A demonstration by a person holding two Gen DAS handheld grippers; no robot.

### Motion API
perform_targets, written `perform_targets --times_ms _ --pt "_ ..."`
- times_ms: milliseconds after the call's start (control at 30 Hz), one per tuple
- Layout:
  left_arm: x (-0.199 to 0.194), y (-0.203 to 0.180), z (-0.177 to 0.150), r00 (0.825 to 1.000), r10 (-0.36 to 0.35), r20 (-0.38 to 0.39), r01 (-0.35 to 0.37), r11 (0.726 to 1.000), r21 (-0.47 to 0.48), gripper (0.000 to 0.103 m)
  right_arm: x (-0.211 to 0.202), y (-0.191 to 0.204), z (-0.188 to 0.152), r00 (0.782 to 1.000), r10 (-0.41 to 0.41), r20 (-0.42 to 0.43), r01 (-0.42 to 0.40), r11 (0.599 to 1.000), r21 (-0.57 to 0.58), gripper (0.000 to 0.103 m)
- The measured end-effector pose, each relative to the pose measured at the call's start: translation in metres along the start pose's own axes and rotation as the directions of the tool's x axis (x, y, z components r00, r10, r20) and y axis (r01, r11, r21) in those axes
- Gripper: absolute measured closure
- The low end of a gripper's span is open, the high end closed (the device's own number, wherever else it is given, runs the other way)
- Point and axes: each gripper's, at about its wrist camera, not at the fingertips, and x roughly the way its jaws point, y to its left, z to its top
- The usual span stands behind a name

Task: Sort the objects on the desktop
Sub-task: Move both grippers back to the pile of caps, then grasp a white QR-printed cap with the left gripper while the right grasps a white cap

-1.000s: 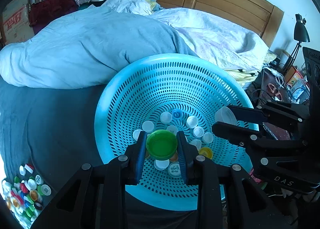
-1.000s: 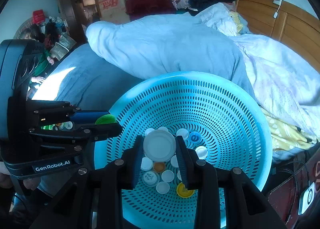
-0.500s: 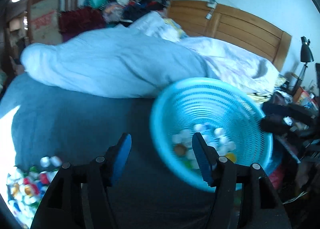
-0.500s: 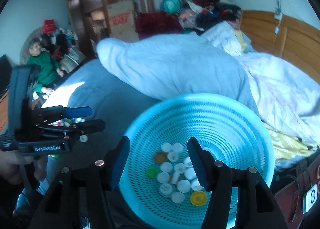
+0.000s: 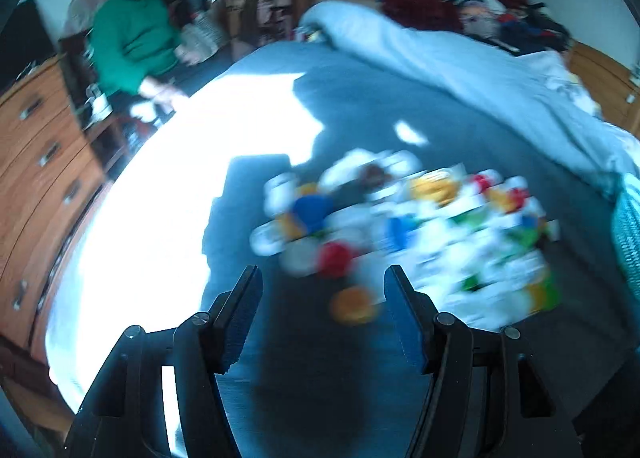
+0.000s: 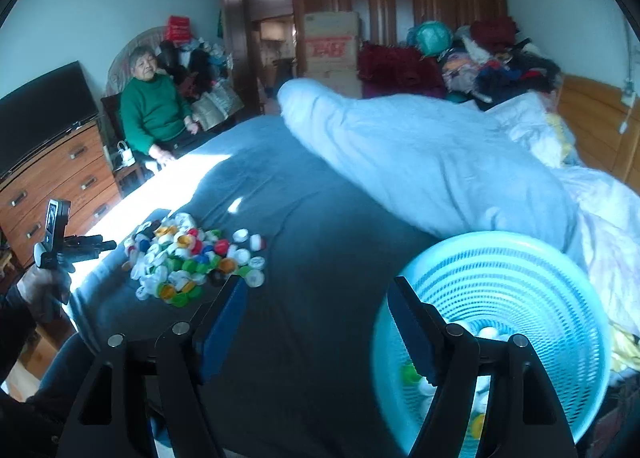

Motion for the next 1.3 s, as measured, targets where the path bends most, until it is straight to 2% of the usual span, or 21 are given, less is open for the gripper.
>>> perform_targets --times_ms 100,200,300,567,600,667,700,733,867,967,1067,1233,1300 --pt "0.03 0.038 -0.014 0.998 0.021 -0.054 -0.021 1.0 0.008 0.046 0.025 0.019 0.006 0.999 0.018 -0.03 -0.019 1.0 -0.016 0.025" --pt "0.049 0.053 -0.014 0.999 0.008 -0.05 -0.006 0.999 0.037 0.046 0.044 0.039 0.011 0.999 0.027 -0.043 -0.029 0.999 -0.038 0.026" --pt "0.065 0.053 -0.006 0.998 -0.031 -0.057 0.035 0.997 0.064 0.046 0.063 0.06 0.014 0.997 0.041 -0.063 -0.044 0.998 -0.049 0.035" --pt "0.088 0.035 0.022 0.993 -0.108 -0.055 0.115 0.983 0.141 0.046 0.096 0.099 0.019 0.992 0.065 -0.104 -0.073 0.994 -0.075 0.035" --pt "0.09 0.033 0.025 0.992 -0.112 -0.06 0.12 0.981 0.149 0.055 0.099 0.102 0.019 0.992 0.067 -0.107 -0.075 0.994 -0.077 0.039" --pt "0.092 0.032 0.023 0.991 -0.115 -0.065 0.124 0.98 0.157 0.078 0.106 0.108 0.02 0.991 0.071 -0.117 -0.08 0.994 -0.077 0.056" --pt "0.091 0.034 0.022 0.991 -0.12 -0.058 0.127 0.98 0.155 0.078 0.108 0.111 0.021 0.99 0.075 -0.117 -0.085 0.993 -0.079 0.065" --pt "0.089 0.035 0.02 0.991 -0.126 -0.051 0.132 0.98 0.152 0.078 0.111 0.114 0.023 0.99 0.079 -0.114 -0.088 0.993 -0.083 0.067" --pt "0.08 0.05 0.016 0.991 -0.133 0.004 0.132 0.987 0.088 0.079 0.134 0.124 0.033 0.986 0.117 -0.115 -0.127 0.988 -0.083 0.067" --pt "0.075 0.067 0.014 0.989 -0.143 0.042 0.143 0.99 0.004 0.078 0.172 0.134 0.045 0.98 0.146 -0.134 -0.16 0.981 -0.105 0.067" --pt "0.08 0.076 0.011 0.988 -0.152 0.034 0.154 0.987 -0.045 0.078 0.229 0.148 0.053 0.969 0.158 -0.188 -0.187 0.972 -0.143 0.067" --pt "0.083 0.075 0.012 0.986 -0.166 0.027 0.167 0.985 -0.042 0.078 0.322 0.15 0.053 0.947 0.107 -0.302 -0.168 0.969 -0.182 0.066" --pt "0.083 0.075 0.012 0.985 -0.172 0.029 0.173 0.984 -0.048 0.078 0.354 0.146 0.052 0.936 0.077 -0.343 -0.152 0.968 -0.2 0.062"
